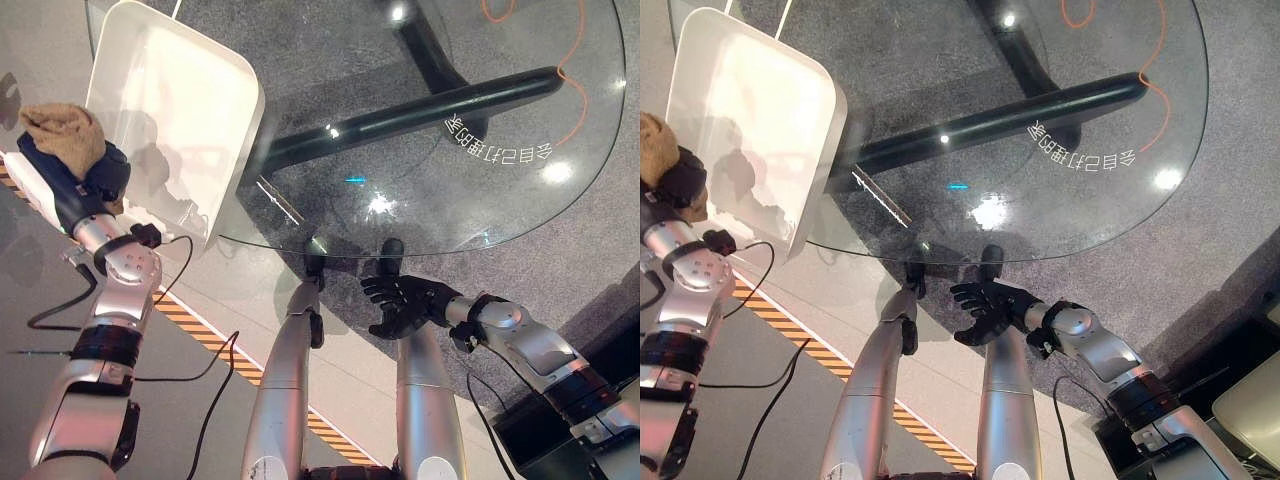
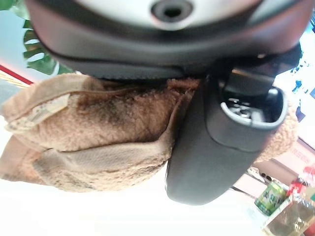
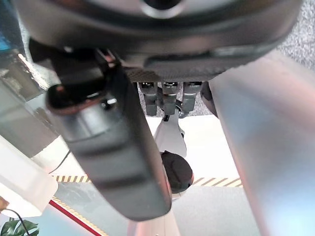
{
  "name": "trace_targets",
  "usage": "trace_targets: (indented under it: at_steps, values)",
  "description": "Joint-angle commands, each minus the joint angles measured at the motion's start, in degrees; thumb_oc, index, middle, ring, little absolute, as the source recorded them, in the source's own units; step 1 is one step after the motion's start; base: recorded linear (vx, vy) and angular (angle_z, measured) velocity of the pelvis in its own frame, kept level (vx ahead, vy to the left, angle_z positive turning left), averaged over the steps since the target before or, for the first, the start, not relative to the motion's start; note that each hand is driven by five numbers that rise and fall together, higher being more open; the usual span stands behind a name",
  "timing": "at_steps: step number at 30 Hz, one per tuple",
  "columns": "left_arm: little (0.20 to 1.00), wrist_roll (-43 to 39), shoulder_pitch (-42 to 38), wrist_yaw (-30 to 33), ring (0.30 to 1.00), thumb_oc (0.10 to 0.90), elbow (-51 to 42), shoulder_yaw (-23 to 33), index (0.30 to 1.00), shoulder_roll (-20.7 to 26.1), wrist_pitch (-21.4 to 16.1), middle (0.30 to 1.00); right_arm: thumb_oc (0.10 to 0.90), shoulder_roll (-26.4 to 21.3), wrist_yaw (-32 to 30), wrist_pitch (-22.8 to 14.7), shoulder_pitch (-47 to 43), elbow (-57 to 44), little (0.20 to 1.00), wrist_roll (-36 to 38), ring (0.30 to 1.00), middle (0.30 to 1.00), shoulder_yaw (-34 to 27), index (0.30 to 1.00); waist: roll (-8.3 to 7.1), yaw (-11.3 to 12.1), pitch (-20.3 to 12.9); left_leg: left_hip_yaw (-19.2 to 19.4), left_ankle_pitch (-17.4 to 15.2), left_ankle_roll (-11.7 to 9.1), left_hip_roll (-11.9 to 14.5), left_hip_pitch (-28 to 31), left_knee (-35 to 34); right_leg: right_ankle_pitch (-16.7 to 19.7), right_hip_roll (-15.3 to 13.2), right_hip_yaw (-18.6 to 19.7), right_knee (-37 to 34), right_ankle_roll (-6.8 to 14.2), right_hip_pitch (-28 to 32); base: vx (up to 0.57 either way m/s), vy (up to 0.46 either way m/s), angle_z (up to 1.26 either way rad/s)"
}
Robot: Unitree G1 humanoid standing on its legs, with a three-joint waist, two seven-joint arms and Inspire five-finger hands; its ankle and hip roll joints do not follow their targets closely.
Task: Wipe the table with a cloth and put it in the basket.
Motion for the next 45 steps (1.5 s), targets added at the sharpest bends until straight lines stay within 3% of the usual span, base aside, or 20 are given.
trace_targets:
  at_steps: [1,7,15,20,21,22,23,24,26,27,45]
  values:
    - [0.200,0.70,-2.62,4.37,0.300,0.100,0.33,3.64,0.300,8.46,-1.08,0.300,0.800,1.23,3.39,-0.37,2.56,-2.08,0.900,3.88,0.900,0.900,2.87,0.900,-0.08,-1.08,-1.49,1.87,-6.60,-0.71,-1.82,-2.38,7.49,1.56,4.08,0.17,-2.75,0.58,-1.30,0.02,0.039,0.01]
    - [0.200,3.36,-6.46,1.98,0.300,0.100,3.65,0.71,0.300,9.21,1.73,0.300,0.800,1.20,2.81,0.42,1.70,-1.69,0.900,4.96,0.900,0.900,2.78,0.900,-1.22,-1.73,-1.49,1.84,-6.30,-0.98,-1.25,-4.76,7.74,2.00,4.73,0.61,-2.14,0.90,-3.60,0.02,0.036,-0.01]
    - [0.200,3.31,-11.97,-1.86,0.300,0.100,6.43,-4.29,0.300,7.91,2.31,0.300,0.800,1.11,3.10,0.57,-0.16,-0.54,0.900,6.26,0.900,0.900,3.35,0.900,-2.65,-2.38,-1.49,1.37,-6.21,-1.35,-1.10,-7.87,8.30,2.60,5.44,1.35,-1.57,1.31,-6.61,0.01,0.008,-0.01]
    - [0.200,2.82,-13.79,-3.95,0.300,0.100,9.25,-6.41,0.300,6.20,6.10,0.300,0.800,1.12,3.04,0.75,-1.78,0.85,0.900,6.33,0.900,0.900,3.85,0.900,-3.25,-2.82,-1.49,1.19,-5.73,-1.60,-1.21,-8.89,8.16,3.06,5.95,1.74,-1.89,1.46,-7.32,0.00,0.006,-0.01]
    - [0.255,2.74,-13.90,-4.01,0.347,0.155,9.51,-6.48,0.347,6.12,6.25,0.347,0.800,1.14,3.08,0.73,-1.88,0.97,0.900,6.32,0.900,0.900,3.84,0.900,-3.29,-2.86,-1.49,1.18,-5.72,-1.62,-1.21,-8.95,8.17,3.09,5.98,1.80,-1.90,1.47,-7.39,0.01,0.009,-0.05]
    - [0.496,1.35,-14.36,-5.17,0.554,0.396,10.83,-6.68,0.554,5.95,7.00,0.554,0.800,1.09,3.16,0.57,-2.38,1.47,0.900,6.49,0.900,0.900,3.87,0.900,-3.48,-3.05,-1.49,1.16,-5.62,-1.72,-1.18,-9.13,8.16,3.29,6.06,1.96,-2.08,1.53,-7.55,0.01,0.006,-0.07]
    - [0.546,0.95,-14.66,-5.41,0.596,0.446,11.46,-6.76,0.596,5.89,6.76,0.596,0.800,1.01,3.08,0.43,-2.76,1.70,0.900,6.81,0.900,0.900,3.95,0.900,-3.58,-3.16,-1.49,1.17,-5.56,-1.83,-1.10,-9.45,8.21,3.41,6.12,2.07,-2.19,1.56,-7.75,0.01,0.005,-0.08]
    - [0.546,0.95,-14.78,-5.46,0.596,0.446,11.65,-6.81,0.596,5.93,6.83,0.596,0.800,0.99,3.09,0.33,-2.80,1.76,0.900,6.86,0.900,0.900,3.96,0.900,-3.62,-3.19,-1.49,1.14,-5.58,-1.84,-1.09,-9.55,8.25,3.44,6.13,2.12,-2.21,1.57,-7.84,0.01,0.000,-0.08]
    - [0.820,0.26,-15.44,-5.48,0.832,0.720,12.47,-7.29,0.832,6.16,7.19,0.832,0.800,0.79,3.08,-0.07,-2.90,1.95,0.900,7.01,0.900,0.900,4.05,0.900,-3.80,-3.34,-1.49,1.01,-5.62,-1.90,-1.08,-10.11,8.38,3.61,6.12,2.24,-2.49,1.58,-8.25,0.01,-0.005,-0.08]
    - [0.900,0.05,-15.57,-5.26,0.900,0.800,12.66,-7.34,0.900,6.08,7.25,0.900,0.800,0.77,2.98,-0.18,-2.95,1.98,0.900,7.01,0.900,0.900,4.15,0.900,-3.80,-3.36,-1.49,1.02,-5.61,-1.93,-1.08,-10.13,8.33,3.63,6.15,2.23,-2.55,1.59,-8.27,0.00,-0.004,-0.07]
    - [0.900,-3.87,-14.91,-6.97,0.900,0.800,10.19,-6.36,0.900,5.40,3.78,0.900,0.800,2.94,1.39,-0.80,-1.27,0.91,0.900,6.74,0.900,0.900,3.42,0.900,-3.46,-2.80,-1.49,0.38,-5.40,-1.79,-1.63,-7.74,6.99,3.39,5.74,1.61,-3.68,1.64,-5.80,-0.01,-0.020,-0.01]
